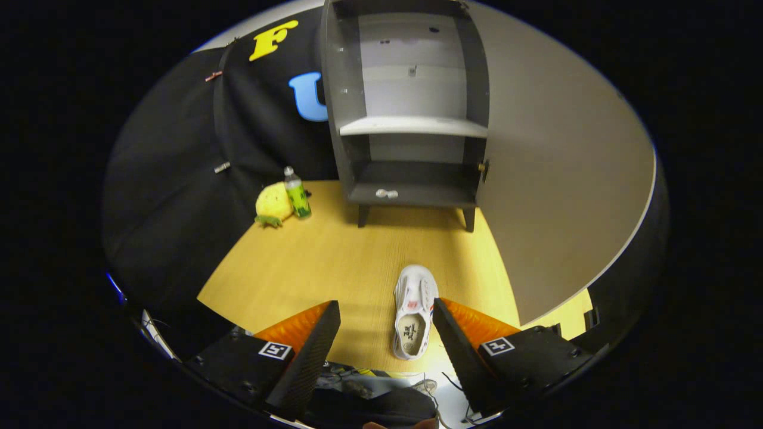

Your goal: Open the shoe cabinet door, grab the shoes and put them into the shoe cabinet, then close the shoe cabinet door.

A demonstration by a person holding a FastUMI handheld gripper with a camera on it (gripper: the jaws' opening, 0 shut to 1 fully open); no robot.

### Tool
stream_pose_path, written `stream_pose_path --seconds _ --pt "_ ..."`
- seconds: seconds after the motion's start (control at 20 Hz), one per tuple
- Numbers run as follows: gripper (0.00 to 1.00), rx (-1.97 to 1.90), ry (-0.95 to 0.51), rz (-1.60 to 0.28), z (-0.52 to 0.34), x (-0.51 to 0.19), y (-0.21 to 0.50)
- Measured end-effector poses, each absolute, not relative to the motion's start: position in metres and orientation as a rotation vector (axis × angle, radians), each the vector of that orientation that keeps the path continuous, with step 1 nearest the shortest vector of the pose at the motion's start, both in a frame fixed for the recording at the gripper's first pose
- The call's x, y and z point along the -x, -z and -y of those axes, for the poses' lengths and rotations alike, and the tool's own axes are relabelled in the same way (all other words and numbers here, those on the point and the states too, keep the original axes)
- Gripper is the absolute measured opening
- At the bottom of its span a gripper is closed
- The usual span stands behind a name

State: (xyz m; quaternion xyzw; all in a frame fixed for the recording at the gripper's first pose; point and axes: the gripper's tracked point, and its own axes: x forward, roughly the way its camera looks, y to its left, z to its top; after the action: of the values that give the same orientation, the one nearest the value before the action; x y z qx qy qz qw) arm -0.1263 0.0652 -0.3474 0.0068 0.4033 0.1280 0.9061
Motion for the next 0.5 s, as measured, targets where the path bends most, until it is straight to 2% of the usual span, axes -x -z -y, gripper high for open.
stream_pose_path --seconds 0.2,0.25,0.3,0.5 --pt "0.98 -0.029 -0.232 -0.909 -0.069 0.127 0.419" --pt "0.93 -0.031 -0.223 -0.918 -0.072 0.124 0.437" --pt "0.82 -0.025 -0.209 -0.930 -0.069 0.122 0.455" --pt "0.67 -0.053 -0.144 -0.976 -0.066 0.118 0.517"
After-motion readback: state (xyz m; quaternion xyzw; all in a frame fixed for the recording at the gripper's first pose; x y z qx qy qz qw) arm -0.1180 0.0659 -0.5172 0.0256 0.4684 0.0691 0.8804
